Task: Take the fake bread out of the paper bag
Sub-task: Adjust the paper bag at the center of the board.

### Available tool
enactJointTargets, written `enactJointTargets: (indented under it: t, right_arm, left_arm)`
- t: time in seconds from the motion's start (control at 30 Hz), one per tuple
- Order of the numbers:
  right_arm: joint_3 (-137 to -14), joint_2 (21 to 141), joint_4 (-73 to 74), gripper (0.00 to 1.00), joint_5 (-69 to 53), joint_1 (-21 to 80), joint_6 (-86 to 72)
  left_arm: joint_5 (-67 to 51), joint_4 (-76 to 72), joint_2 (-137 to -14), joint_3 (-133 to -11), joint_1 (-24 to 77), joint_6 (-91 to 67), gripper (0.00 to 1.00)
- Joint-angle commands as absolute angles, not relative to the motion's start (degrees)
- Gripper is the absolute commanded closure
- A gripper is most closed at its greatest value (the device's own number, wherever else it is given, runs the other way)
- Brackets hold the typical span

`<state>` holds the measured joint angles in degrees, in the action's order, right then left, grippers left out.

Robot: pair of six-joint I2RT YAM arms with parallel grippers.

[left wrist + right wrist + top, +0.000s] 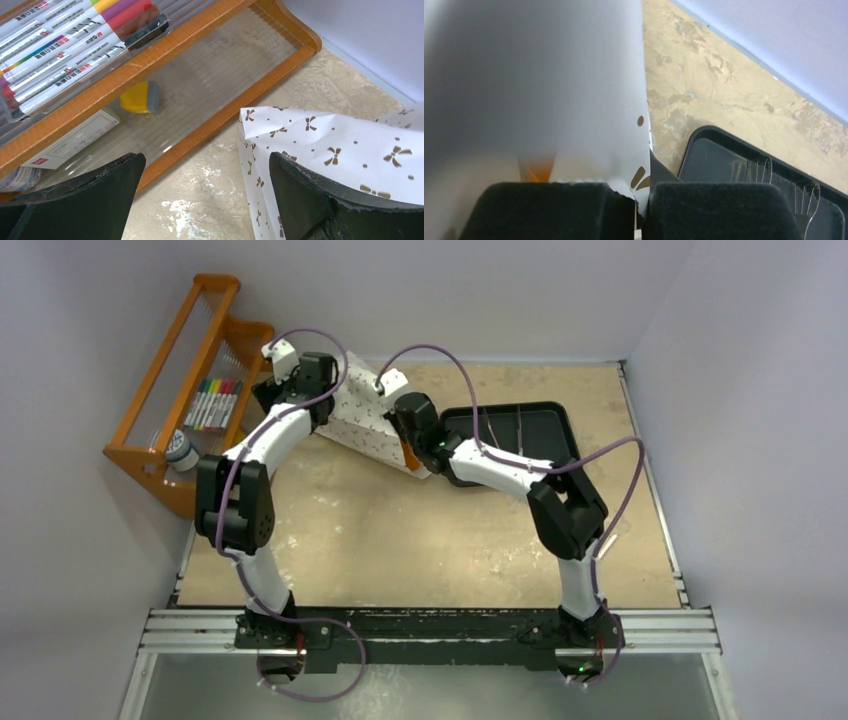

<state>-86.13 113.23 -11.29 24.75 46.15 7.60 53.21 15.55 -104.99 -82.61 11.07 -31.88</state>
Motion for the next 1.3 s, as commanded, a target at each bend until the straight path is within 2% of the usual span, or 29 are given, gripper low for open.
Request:
enactJointTargets:
  t: [0.0,0.13,0.17,0.23,0.27,0.3,0.37,0.43,0.73,0.87,0.97,1.27]
  right_arm:
    - [-91.8,114.7,-15.3,1.00,22.9,45.0,9.3]
    - [-92.1,114.5,-14.7,1.00,23.0,44.4,9.3]
    - [-91.4,113.9,-14.6,0.97,23.3,44.3,9.1]
    - [-90.0,112.1,-14.0,0.80,24.0,44.3,8.5]
    - [-89.2,111.2,-13.5,0.69,24.5,44.3,8.0]
    - [-88.6,110.2,-12.8,0.54,24.9,44.3,7.3]
    - [-86.8,108.1,-11.7,0.33,25.2,44.3,6.2]
    - [-85.4,105.8,-10.1,0.24,25.6,44.3,4.7]
    - [-77.6,94.5,-1.6,0.20,30.8,44.4,-4.2]
    - [-75.5,91.6,2.8,0.14,35.7,44.4,-7.6]
    - [-75.0,91.3,6.7,0.07,39.8,43.6,-11.4]
    - [-72.1,95.6,13.2,0.04,37.1,33.2,-17.0]
  left_arm:
    - [54.7,14.5,-105.0,-85.3,11.4,-31.2,0.00]
    - [54.5,14.7,-105.5,-85.8,11.4,-31.3,0.00]
    - [54.5,14.6,-105.7,-85.8,11.4,-31.3,0.00]
    - [54.3,14.5,-106.0,-85.8,11.4,-31.3,0.00]
    - [54.2,14.4,-106.1,-85.8,11.4,-31.3,0.00]
    - [54.1,14.5,-106.3,-85.8,11.4,-31.3,0.00]
    - [53.9,14.5,-106.3,-85.7,11.4,-31.5,0.00]
    - [53.6,14.5,-106.3,-85.6,11.4,-31.6,0.00]
    - [51.0,14.1,-105.3,-84.8,11.5,-33.1,0.00]
    - [50.8,13.4,-105.7,-84.3,11.5,-32.9,0.00]
    - [51.1,13.0,-106.6,-84.4,11.5,-32.7,0.00]
    - [52.7,13.7,-110.2,-88.6,11.2,-32.4,0.00]
